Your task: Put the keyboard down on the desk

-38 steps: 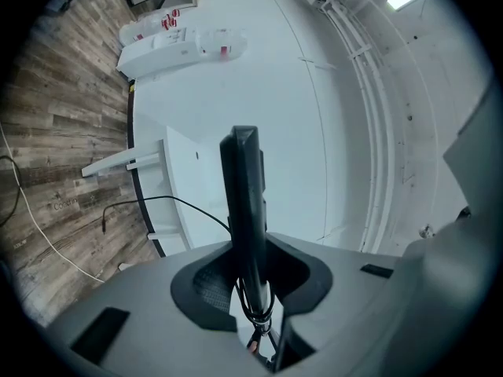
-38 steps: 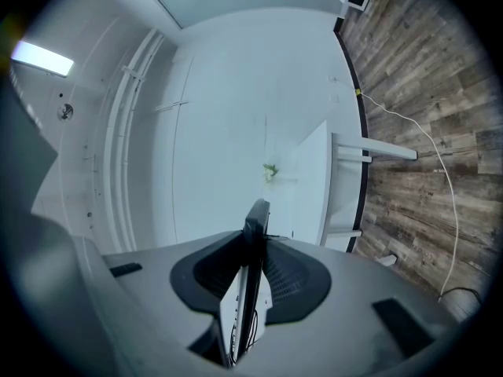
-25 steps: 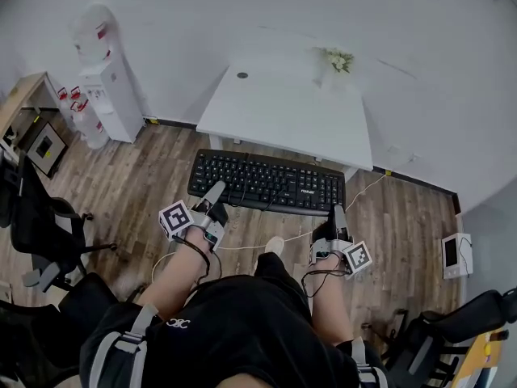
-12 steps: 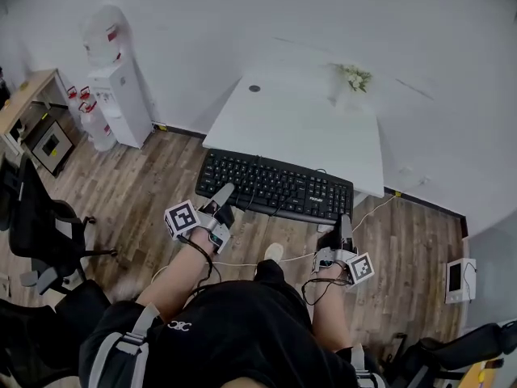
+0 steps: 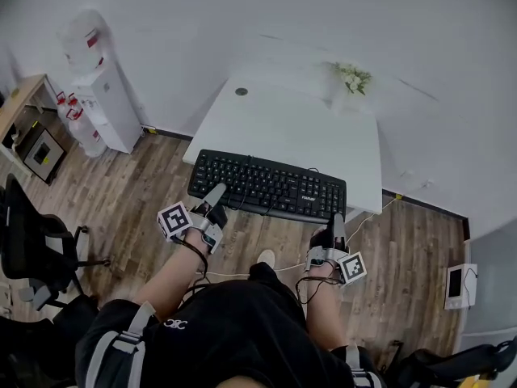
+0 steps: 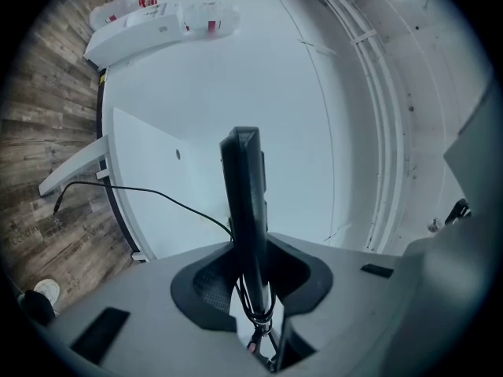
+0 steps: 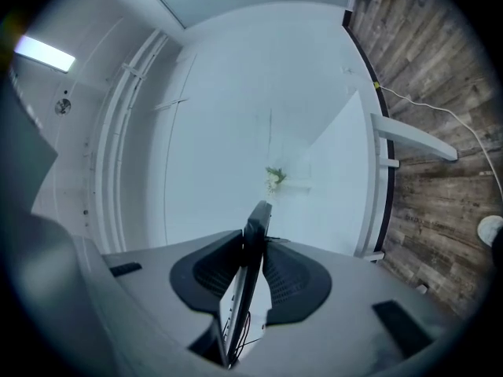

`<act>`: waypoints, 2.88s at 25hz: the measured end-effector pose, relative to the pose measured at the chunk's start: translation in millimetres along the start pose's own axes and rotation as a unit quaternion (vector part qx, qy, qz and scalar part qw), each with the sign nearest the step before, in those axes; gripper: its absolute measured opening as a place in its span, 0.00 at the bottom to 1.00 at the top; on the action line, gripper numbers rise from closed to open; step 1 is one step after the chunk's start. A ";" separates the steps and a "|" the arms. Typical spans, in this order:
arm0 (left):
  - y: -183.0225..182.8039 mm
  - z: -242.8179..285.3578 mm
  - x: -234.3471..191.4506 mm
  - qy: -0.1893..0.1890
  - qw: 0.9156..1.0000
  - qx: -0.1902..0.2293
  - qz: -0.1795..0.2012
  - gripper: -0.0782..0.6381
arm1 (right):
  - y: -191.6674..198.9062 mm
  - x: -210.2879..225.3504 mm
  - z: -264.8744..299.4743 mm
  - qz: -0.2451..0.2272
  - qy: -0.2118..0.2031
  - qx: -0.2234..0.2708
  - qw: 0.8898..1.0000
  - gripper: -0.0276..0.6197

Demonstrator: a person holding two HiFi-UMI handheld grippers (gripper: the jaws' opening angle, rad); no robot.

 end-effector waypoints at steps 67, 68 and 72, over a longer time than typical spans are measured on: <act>-163.0 386.9 -248.4 -0.212 0.964 -0.095 -0.128 0.23 | -83.5 199.0 403.4 0.019 0.281 -0.021 0.959 0.18; -162.1 389.3 -251.1 -0.215 0.963 -0.098 -0.128 0.23 | -84.7 201.8 403.3 0.019 0.285 -0.019 0.958 0.18; -158.1 396.6 -259.1 -0.226 0.959 -0.108 -0.129 0.23 | -88.0 210.2 402.0 0.017 0.297 -0.018 0.954 0.18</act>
Point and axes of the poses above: the fingertips, and each gripper's own axes: z forward along the fingers, x to its right, y out of its underside, the point moved 8 cm from there along -z, backward along the fingers
